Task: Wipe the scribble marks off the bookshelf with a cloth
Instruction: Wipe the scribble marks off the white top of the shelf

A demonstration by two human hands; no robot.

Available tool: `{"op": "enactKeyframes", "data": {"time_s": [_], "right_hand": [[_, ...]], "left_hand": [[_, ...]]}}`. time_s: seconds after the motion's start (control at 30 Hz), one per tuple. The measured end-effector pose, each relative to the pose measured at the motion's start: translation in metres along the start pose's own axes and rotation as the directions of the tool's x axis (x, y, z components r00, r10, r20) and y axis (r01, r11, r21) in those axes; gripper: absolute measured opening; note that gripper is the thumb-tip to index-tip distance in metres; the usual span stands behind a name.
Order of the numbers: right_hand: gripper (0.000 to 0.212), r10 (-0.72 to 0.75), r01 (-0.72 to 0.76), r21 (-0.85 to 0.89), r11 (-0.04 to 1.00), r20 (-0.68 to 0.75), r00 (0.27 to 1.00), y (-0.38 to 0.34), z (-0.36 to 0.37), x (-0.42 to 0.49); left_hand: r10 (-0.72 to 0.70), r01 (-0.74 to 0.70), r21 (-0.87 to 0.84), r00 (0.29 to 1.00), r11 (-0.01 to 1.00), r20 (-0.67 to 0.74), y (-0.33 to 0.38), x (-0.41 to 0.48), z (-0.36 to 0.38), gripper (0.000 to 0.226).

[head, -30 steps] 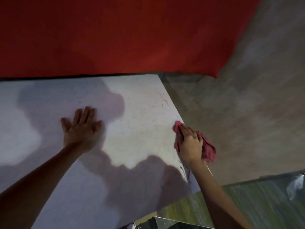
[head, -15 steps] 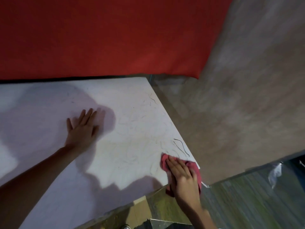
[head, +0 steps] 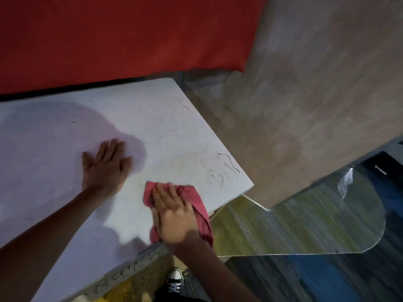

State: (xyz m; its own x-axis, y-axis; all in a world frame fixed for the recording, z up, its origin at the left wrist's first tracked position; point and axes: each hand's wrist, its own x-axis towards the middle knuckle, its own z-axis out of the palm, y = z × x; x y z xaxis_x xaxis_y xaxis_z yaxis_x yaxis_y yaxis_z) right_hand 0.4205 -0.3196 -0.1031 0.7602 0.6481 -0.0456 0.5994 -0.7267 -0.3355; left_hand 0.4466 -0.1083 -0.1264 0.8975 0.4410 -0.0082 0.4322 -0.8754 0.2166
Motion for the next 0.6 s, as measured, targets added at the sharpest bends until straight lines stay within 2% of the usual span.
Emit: {"op": "enactKeyframes", "data": {"time_s": [0.1, 0.17, 0.23, 0.3, 0.4, 0.47, 0.6], "right_hand": [[0.054, -0.037, 0.037, 0.025, 0.999, -0.023, 0.999, 0.044, -0.022, 0.014], [0.048, 0.127, -0.127, 0.006, 0.992, -0.127, 0.984, 0.095, -0.040, 0.036], [0.047, 0.284, -0.285, 0.009, 0.958, -0.121, 0.951, 0.131, -0.058, 0.060], [0.047, 0.341, -0.339, 0.036, 0.940, -0.101, 0.935, 0.139, -0.064, 0.074], [0.049, 0.336, -0.333, 0.040, 0.942, -0.120, 0.934, 0.125, -0.052, 0.062], [0.051, 0.269, -0.266, 0.039, 0.963, -0.178, 0.947, 0.109, -0.037, 0.033], [0.065, 0.240, -0.231, 0.068, 0.971, -0.264, 0.934, 0.092, -0.026, 0.010]], "left_hand": [[0.011, -0.011, 0.019, 1.000, 1.000, 0.010, 0.000, 0.001, -0.002, 0.063], [0.006, -0.007, 0.053, 1.000, 0.999, 0.019, 0.001, 0.000, -0.003, 0.054], [-0.001, -0.001, 0.057, 1.000, 0.998, 0.029, 0.004, 0.000, -0.004, 0.054], [0.000, -0.003, 0.058, 0.999, 0.998, 0.041, 0.005, -0.001, -0.007, 0.055], [-0.005, 0.002, 0.056, 0.998, 0.998, 0.055, 0.005, -0.003, -0.008, 0.055], [-0.014, 0.010, 0.061, 0.998, 0.998, 0.054, 0.007, -0.005, -0.010, 0.055], [0.000, 0.000, 0.049, 1.000, 0.999, 0.012, 0.008, -0.003, -0.008, 0.053]]}}
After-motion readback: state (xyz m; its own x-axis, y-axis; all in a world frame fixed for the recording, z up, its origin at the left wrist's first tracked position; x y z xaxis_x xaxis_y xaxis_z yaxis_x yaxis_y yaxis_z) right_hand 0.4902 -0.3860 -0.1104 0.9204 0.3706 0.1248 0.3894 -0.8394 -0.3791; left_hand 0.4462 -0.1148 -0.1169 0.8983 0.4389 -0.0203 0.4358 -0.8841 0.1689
